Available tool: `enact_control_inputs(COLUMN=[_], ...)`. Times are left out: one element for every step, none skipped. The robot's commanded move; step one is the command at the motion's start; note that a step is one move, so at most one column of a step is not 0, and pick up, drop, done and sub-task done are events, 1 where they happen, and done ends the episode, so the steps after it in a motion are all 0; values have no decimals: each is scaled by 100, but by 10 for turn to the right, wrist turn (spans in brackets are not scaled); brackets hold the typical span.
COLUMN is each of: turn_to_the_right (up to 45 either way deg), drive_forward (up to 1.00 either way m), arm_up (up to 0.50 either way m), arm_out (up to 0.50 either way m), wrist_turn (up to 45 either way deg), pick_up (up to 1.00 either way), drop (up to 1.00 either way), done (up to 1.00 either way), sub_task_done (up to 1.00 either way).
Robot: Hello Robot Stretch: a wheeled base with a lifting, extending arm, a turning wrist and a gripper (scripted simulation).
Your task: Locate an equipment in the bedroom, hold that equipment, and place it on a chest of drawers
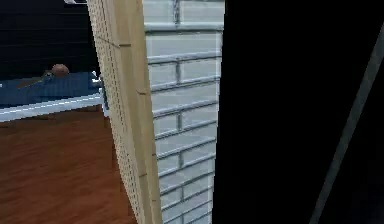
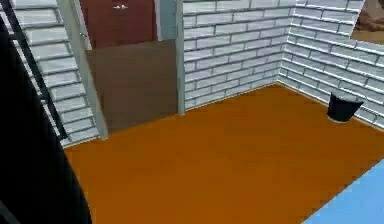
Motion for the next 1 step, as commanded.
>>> enact_control_inputs(turn_to_the_right=[-300], drive_forward=[0], arm_up=[0], arm_out=[0], wrist_turn=[0], pick_up=[0], drop=[0], done=[0], sub_task_done=[0])
